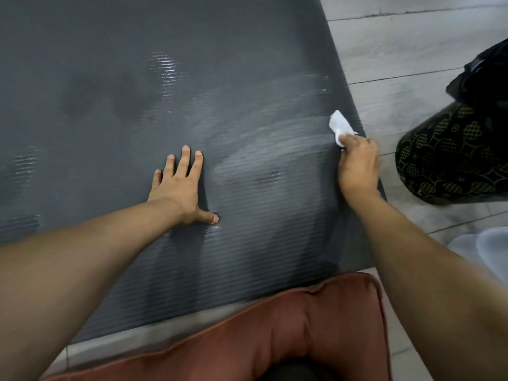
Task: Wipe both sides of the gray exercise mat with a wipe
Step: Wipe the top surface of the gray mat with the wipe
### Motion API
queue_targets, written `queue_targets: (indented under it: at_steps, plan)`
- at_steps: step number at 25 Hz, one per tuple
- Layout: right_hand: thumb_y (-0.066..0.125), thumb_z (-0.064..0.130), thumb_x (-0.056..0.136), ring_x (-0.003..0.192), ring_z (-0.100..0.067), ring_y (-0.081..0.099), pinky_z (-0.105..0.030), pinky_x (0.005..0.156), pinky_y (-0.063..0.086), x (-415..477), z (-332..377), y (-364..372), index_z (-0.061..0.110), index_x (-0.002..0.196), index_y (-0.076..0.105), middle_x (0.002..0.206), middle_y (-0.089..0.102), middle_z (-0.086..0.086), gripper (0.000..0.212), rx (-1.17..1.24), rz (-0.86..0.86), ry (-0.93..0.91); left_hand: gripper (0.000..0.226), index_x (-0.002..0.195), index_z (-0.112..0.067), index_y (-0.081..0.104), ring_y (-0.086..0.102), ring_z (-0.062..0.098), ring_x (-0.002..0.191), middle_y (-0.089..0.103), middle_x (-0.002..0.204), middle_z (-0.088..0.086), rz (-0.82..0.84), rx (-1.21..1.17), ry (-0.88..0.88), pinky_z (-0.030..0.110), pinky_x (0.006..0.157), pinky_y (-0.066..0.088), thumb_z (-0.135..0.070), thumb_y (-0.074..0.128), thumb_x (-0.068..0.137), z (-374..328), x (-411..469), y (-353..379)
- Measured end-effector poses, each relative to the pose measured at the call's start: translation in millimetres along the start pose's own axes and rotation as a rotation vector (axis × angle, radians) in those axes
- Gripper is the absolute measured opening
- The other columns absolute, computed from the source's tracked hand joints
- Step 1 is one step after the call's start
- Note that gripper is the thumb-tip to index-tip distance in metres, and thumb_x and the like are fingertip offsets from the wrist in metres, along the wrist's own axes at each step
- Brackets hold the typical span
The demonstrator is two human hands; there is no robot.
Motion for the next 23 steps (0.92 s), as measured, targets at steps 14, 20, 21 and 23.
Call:
queue_targets:
  at_steps: [14,20,21,23]
  plan:
    - [0.055,0.002,0.087,0.1,-0.029,0.059,-0.036,0.088,0.05,-64,42,-10,0.014,0.111,0.071,0.114,0.069,0.0,0.031,0.191,-0.007,-0.241,0.152,0.157,-0.028,-0.025,-0.016,0.03,0.156,-0.031,0.165,-0.002,0.013,-0.009,-0.012,0.051,0.127,0.004,-0.074,0.082,0.059,-1,-2,-1]
    - [0.056,0.011,0.079,0.08,-0.023,0.054,-0.038,0.07,0.042,-74,29,5,0.008,0.091,0.07,0.084,0.061,-0.007,0.018,0.285,0.119,0.189,0.152,0.157,-0.028,-0.026,-0.016,0.031,0.156,-0.032,0.165,-0.001,0.021,-0.001,-0.025,0.052,0.127,0.005,-0.073,0.082,0.06,-3,-3,-3]
    - [0.059,0.011,0.081,0.081,-0.022,0.054,-0.036,0.07,0.044,-93,77,14,0.009,0.09,0.07,0.085,0.06,-0.006,0.015,0.374,0.191,0.046,0.152,0.157,-0.028,-0.025,-0.016,0.03,0.156,-0.032,0.165,-0.002,0.019,0.002,-0.027,0.052,0.126,0.005,-0.073,0.082,0.06,-2,-4,-2]
    - [0.063,0.004,0.081,0.09,-0.026,0.055,-0.035,0.072,0.048,-151,171,26,0.009,0.096,0.071,0.096,0.063,-0.008,0.017,0.378,0.363,-0.372,0.151,0.158,-0.028,-0.024,-0.014,0.03,0.156,-0.03,0.165,-0.003,-0.002,0.008,-0.03,0.052,0.127,0.008,-0.072,0.083,0.06,-2,-4,-3]
Point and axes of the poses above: each hand's wrist, its own x-axis towards the middle knuckle, its own y-axis out of the palm, z = x × y, the point moved 9 cm from there along x, towards the middle knuckle
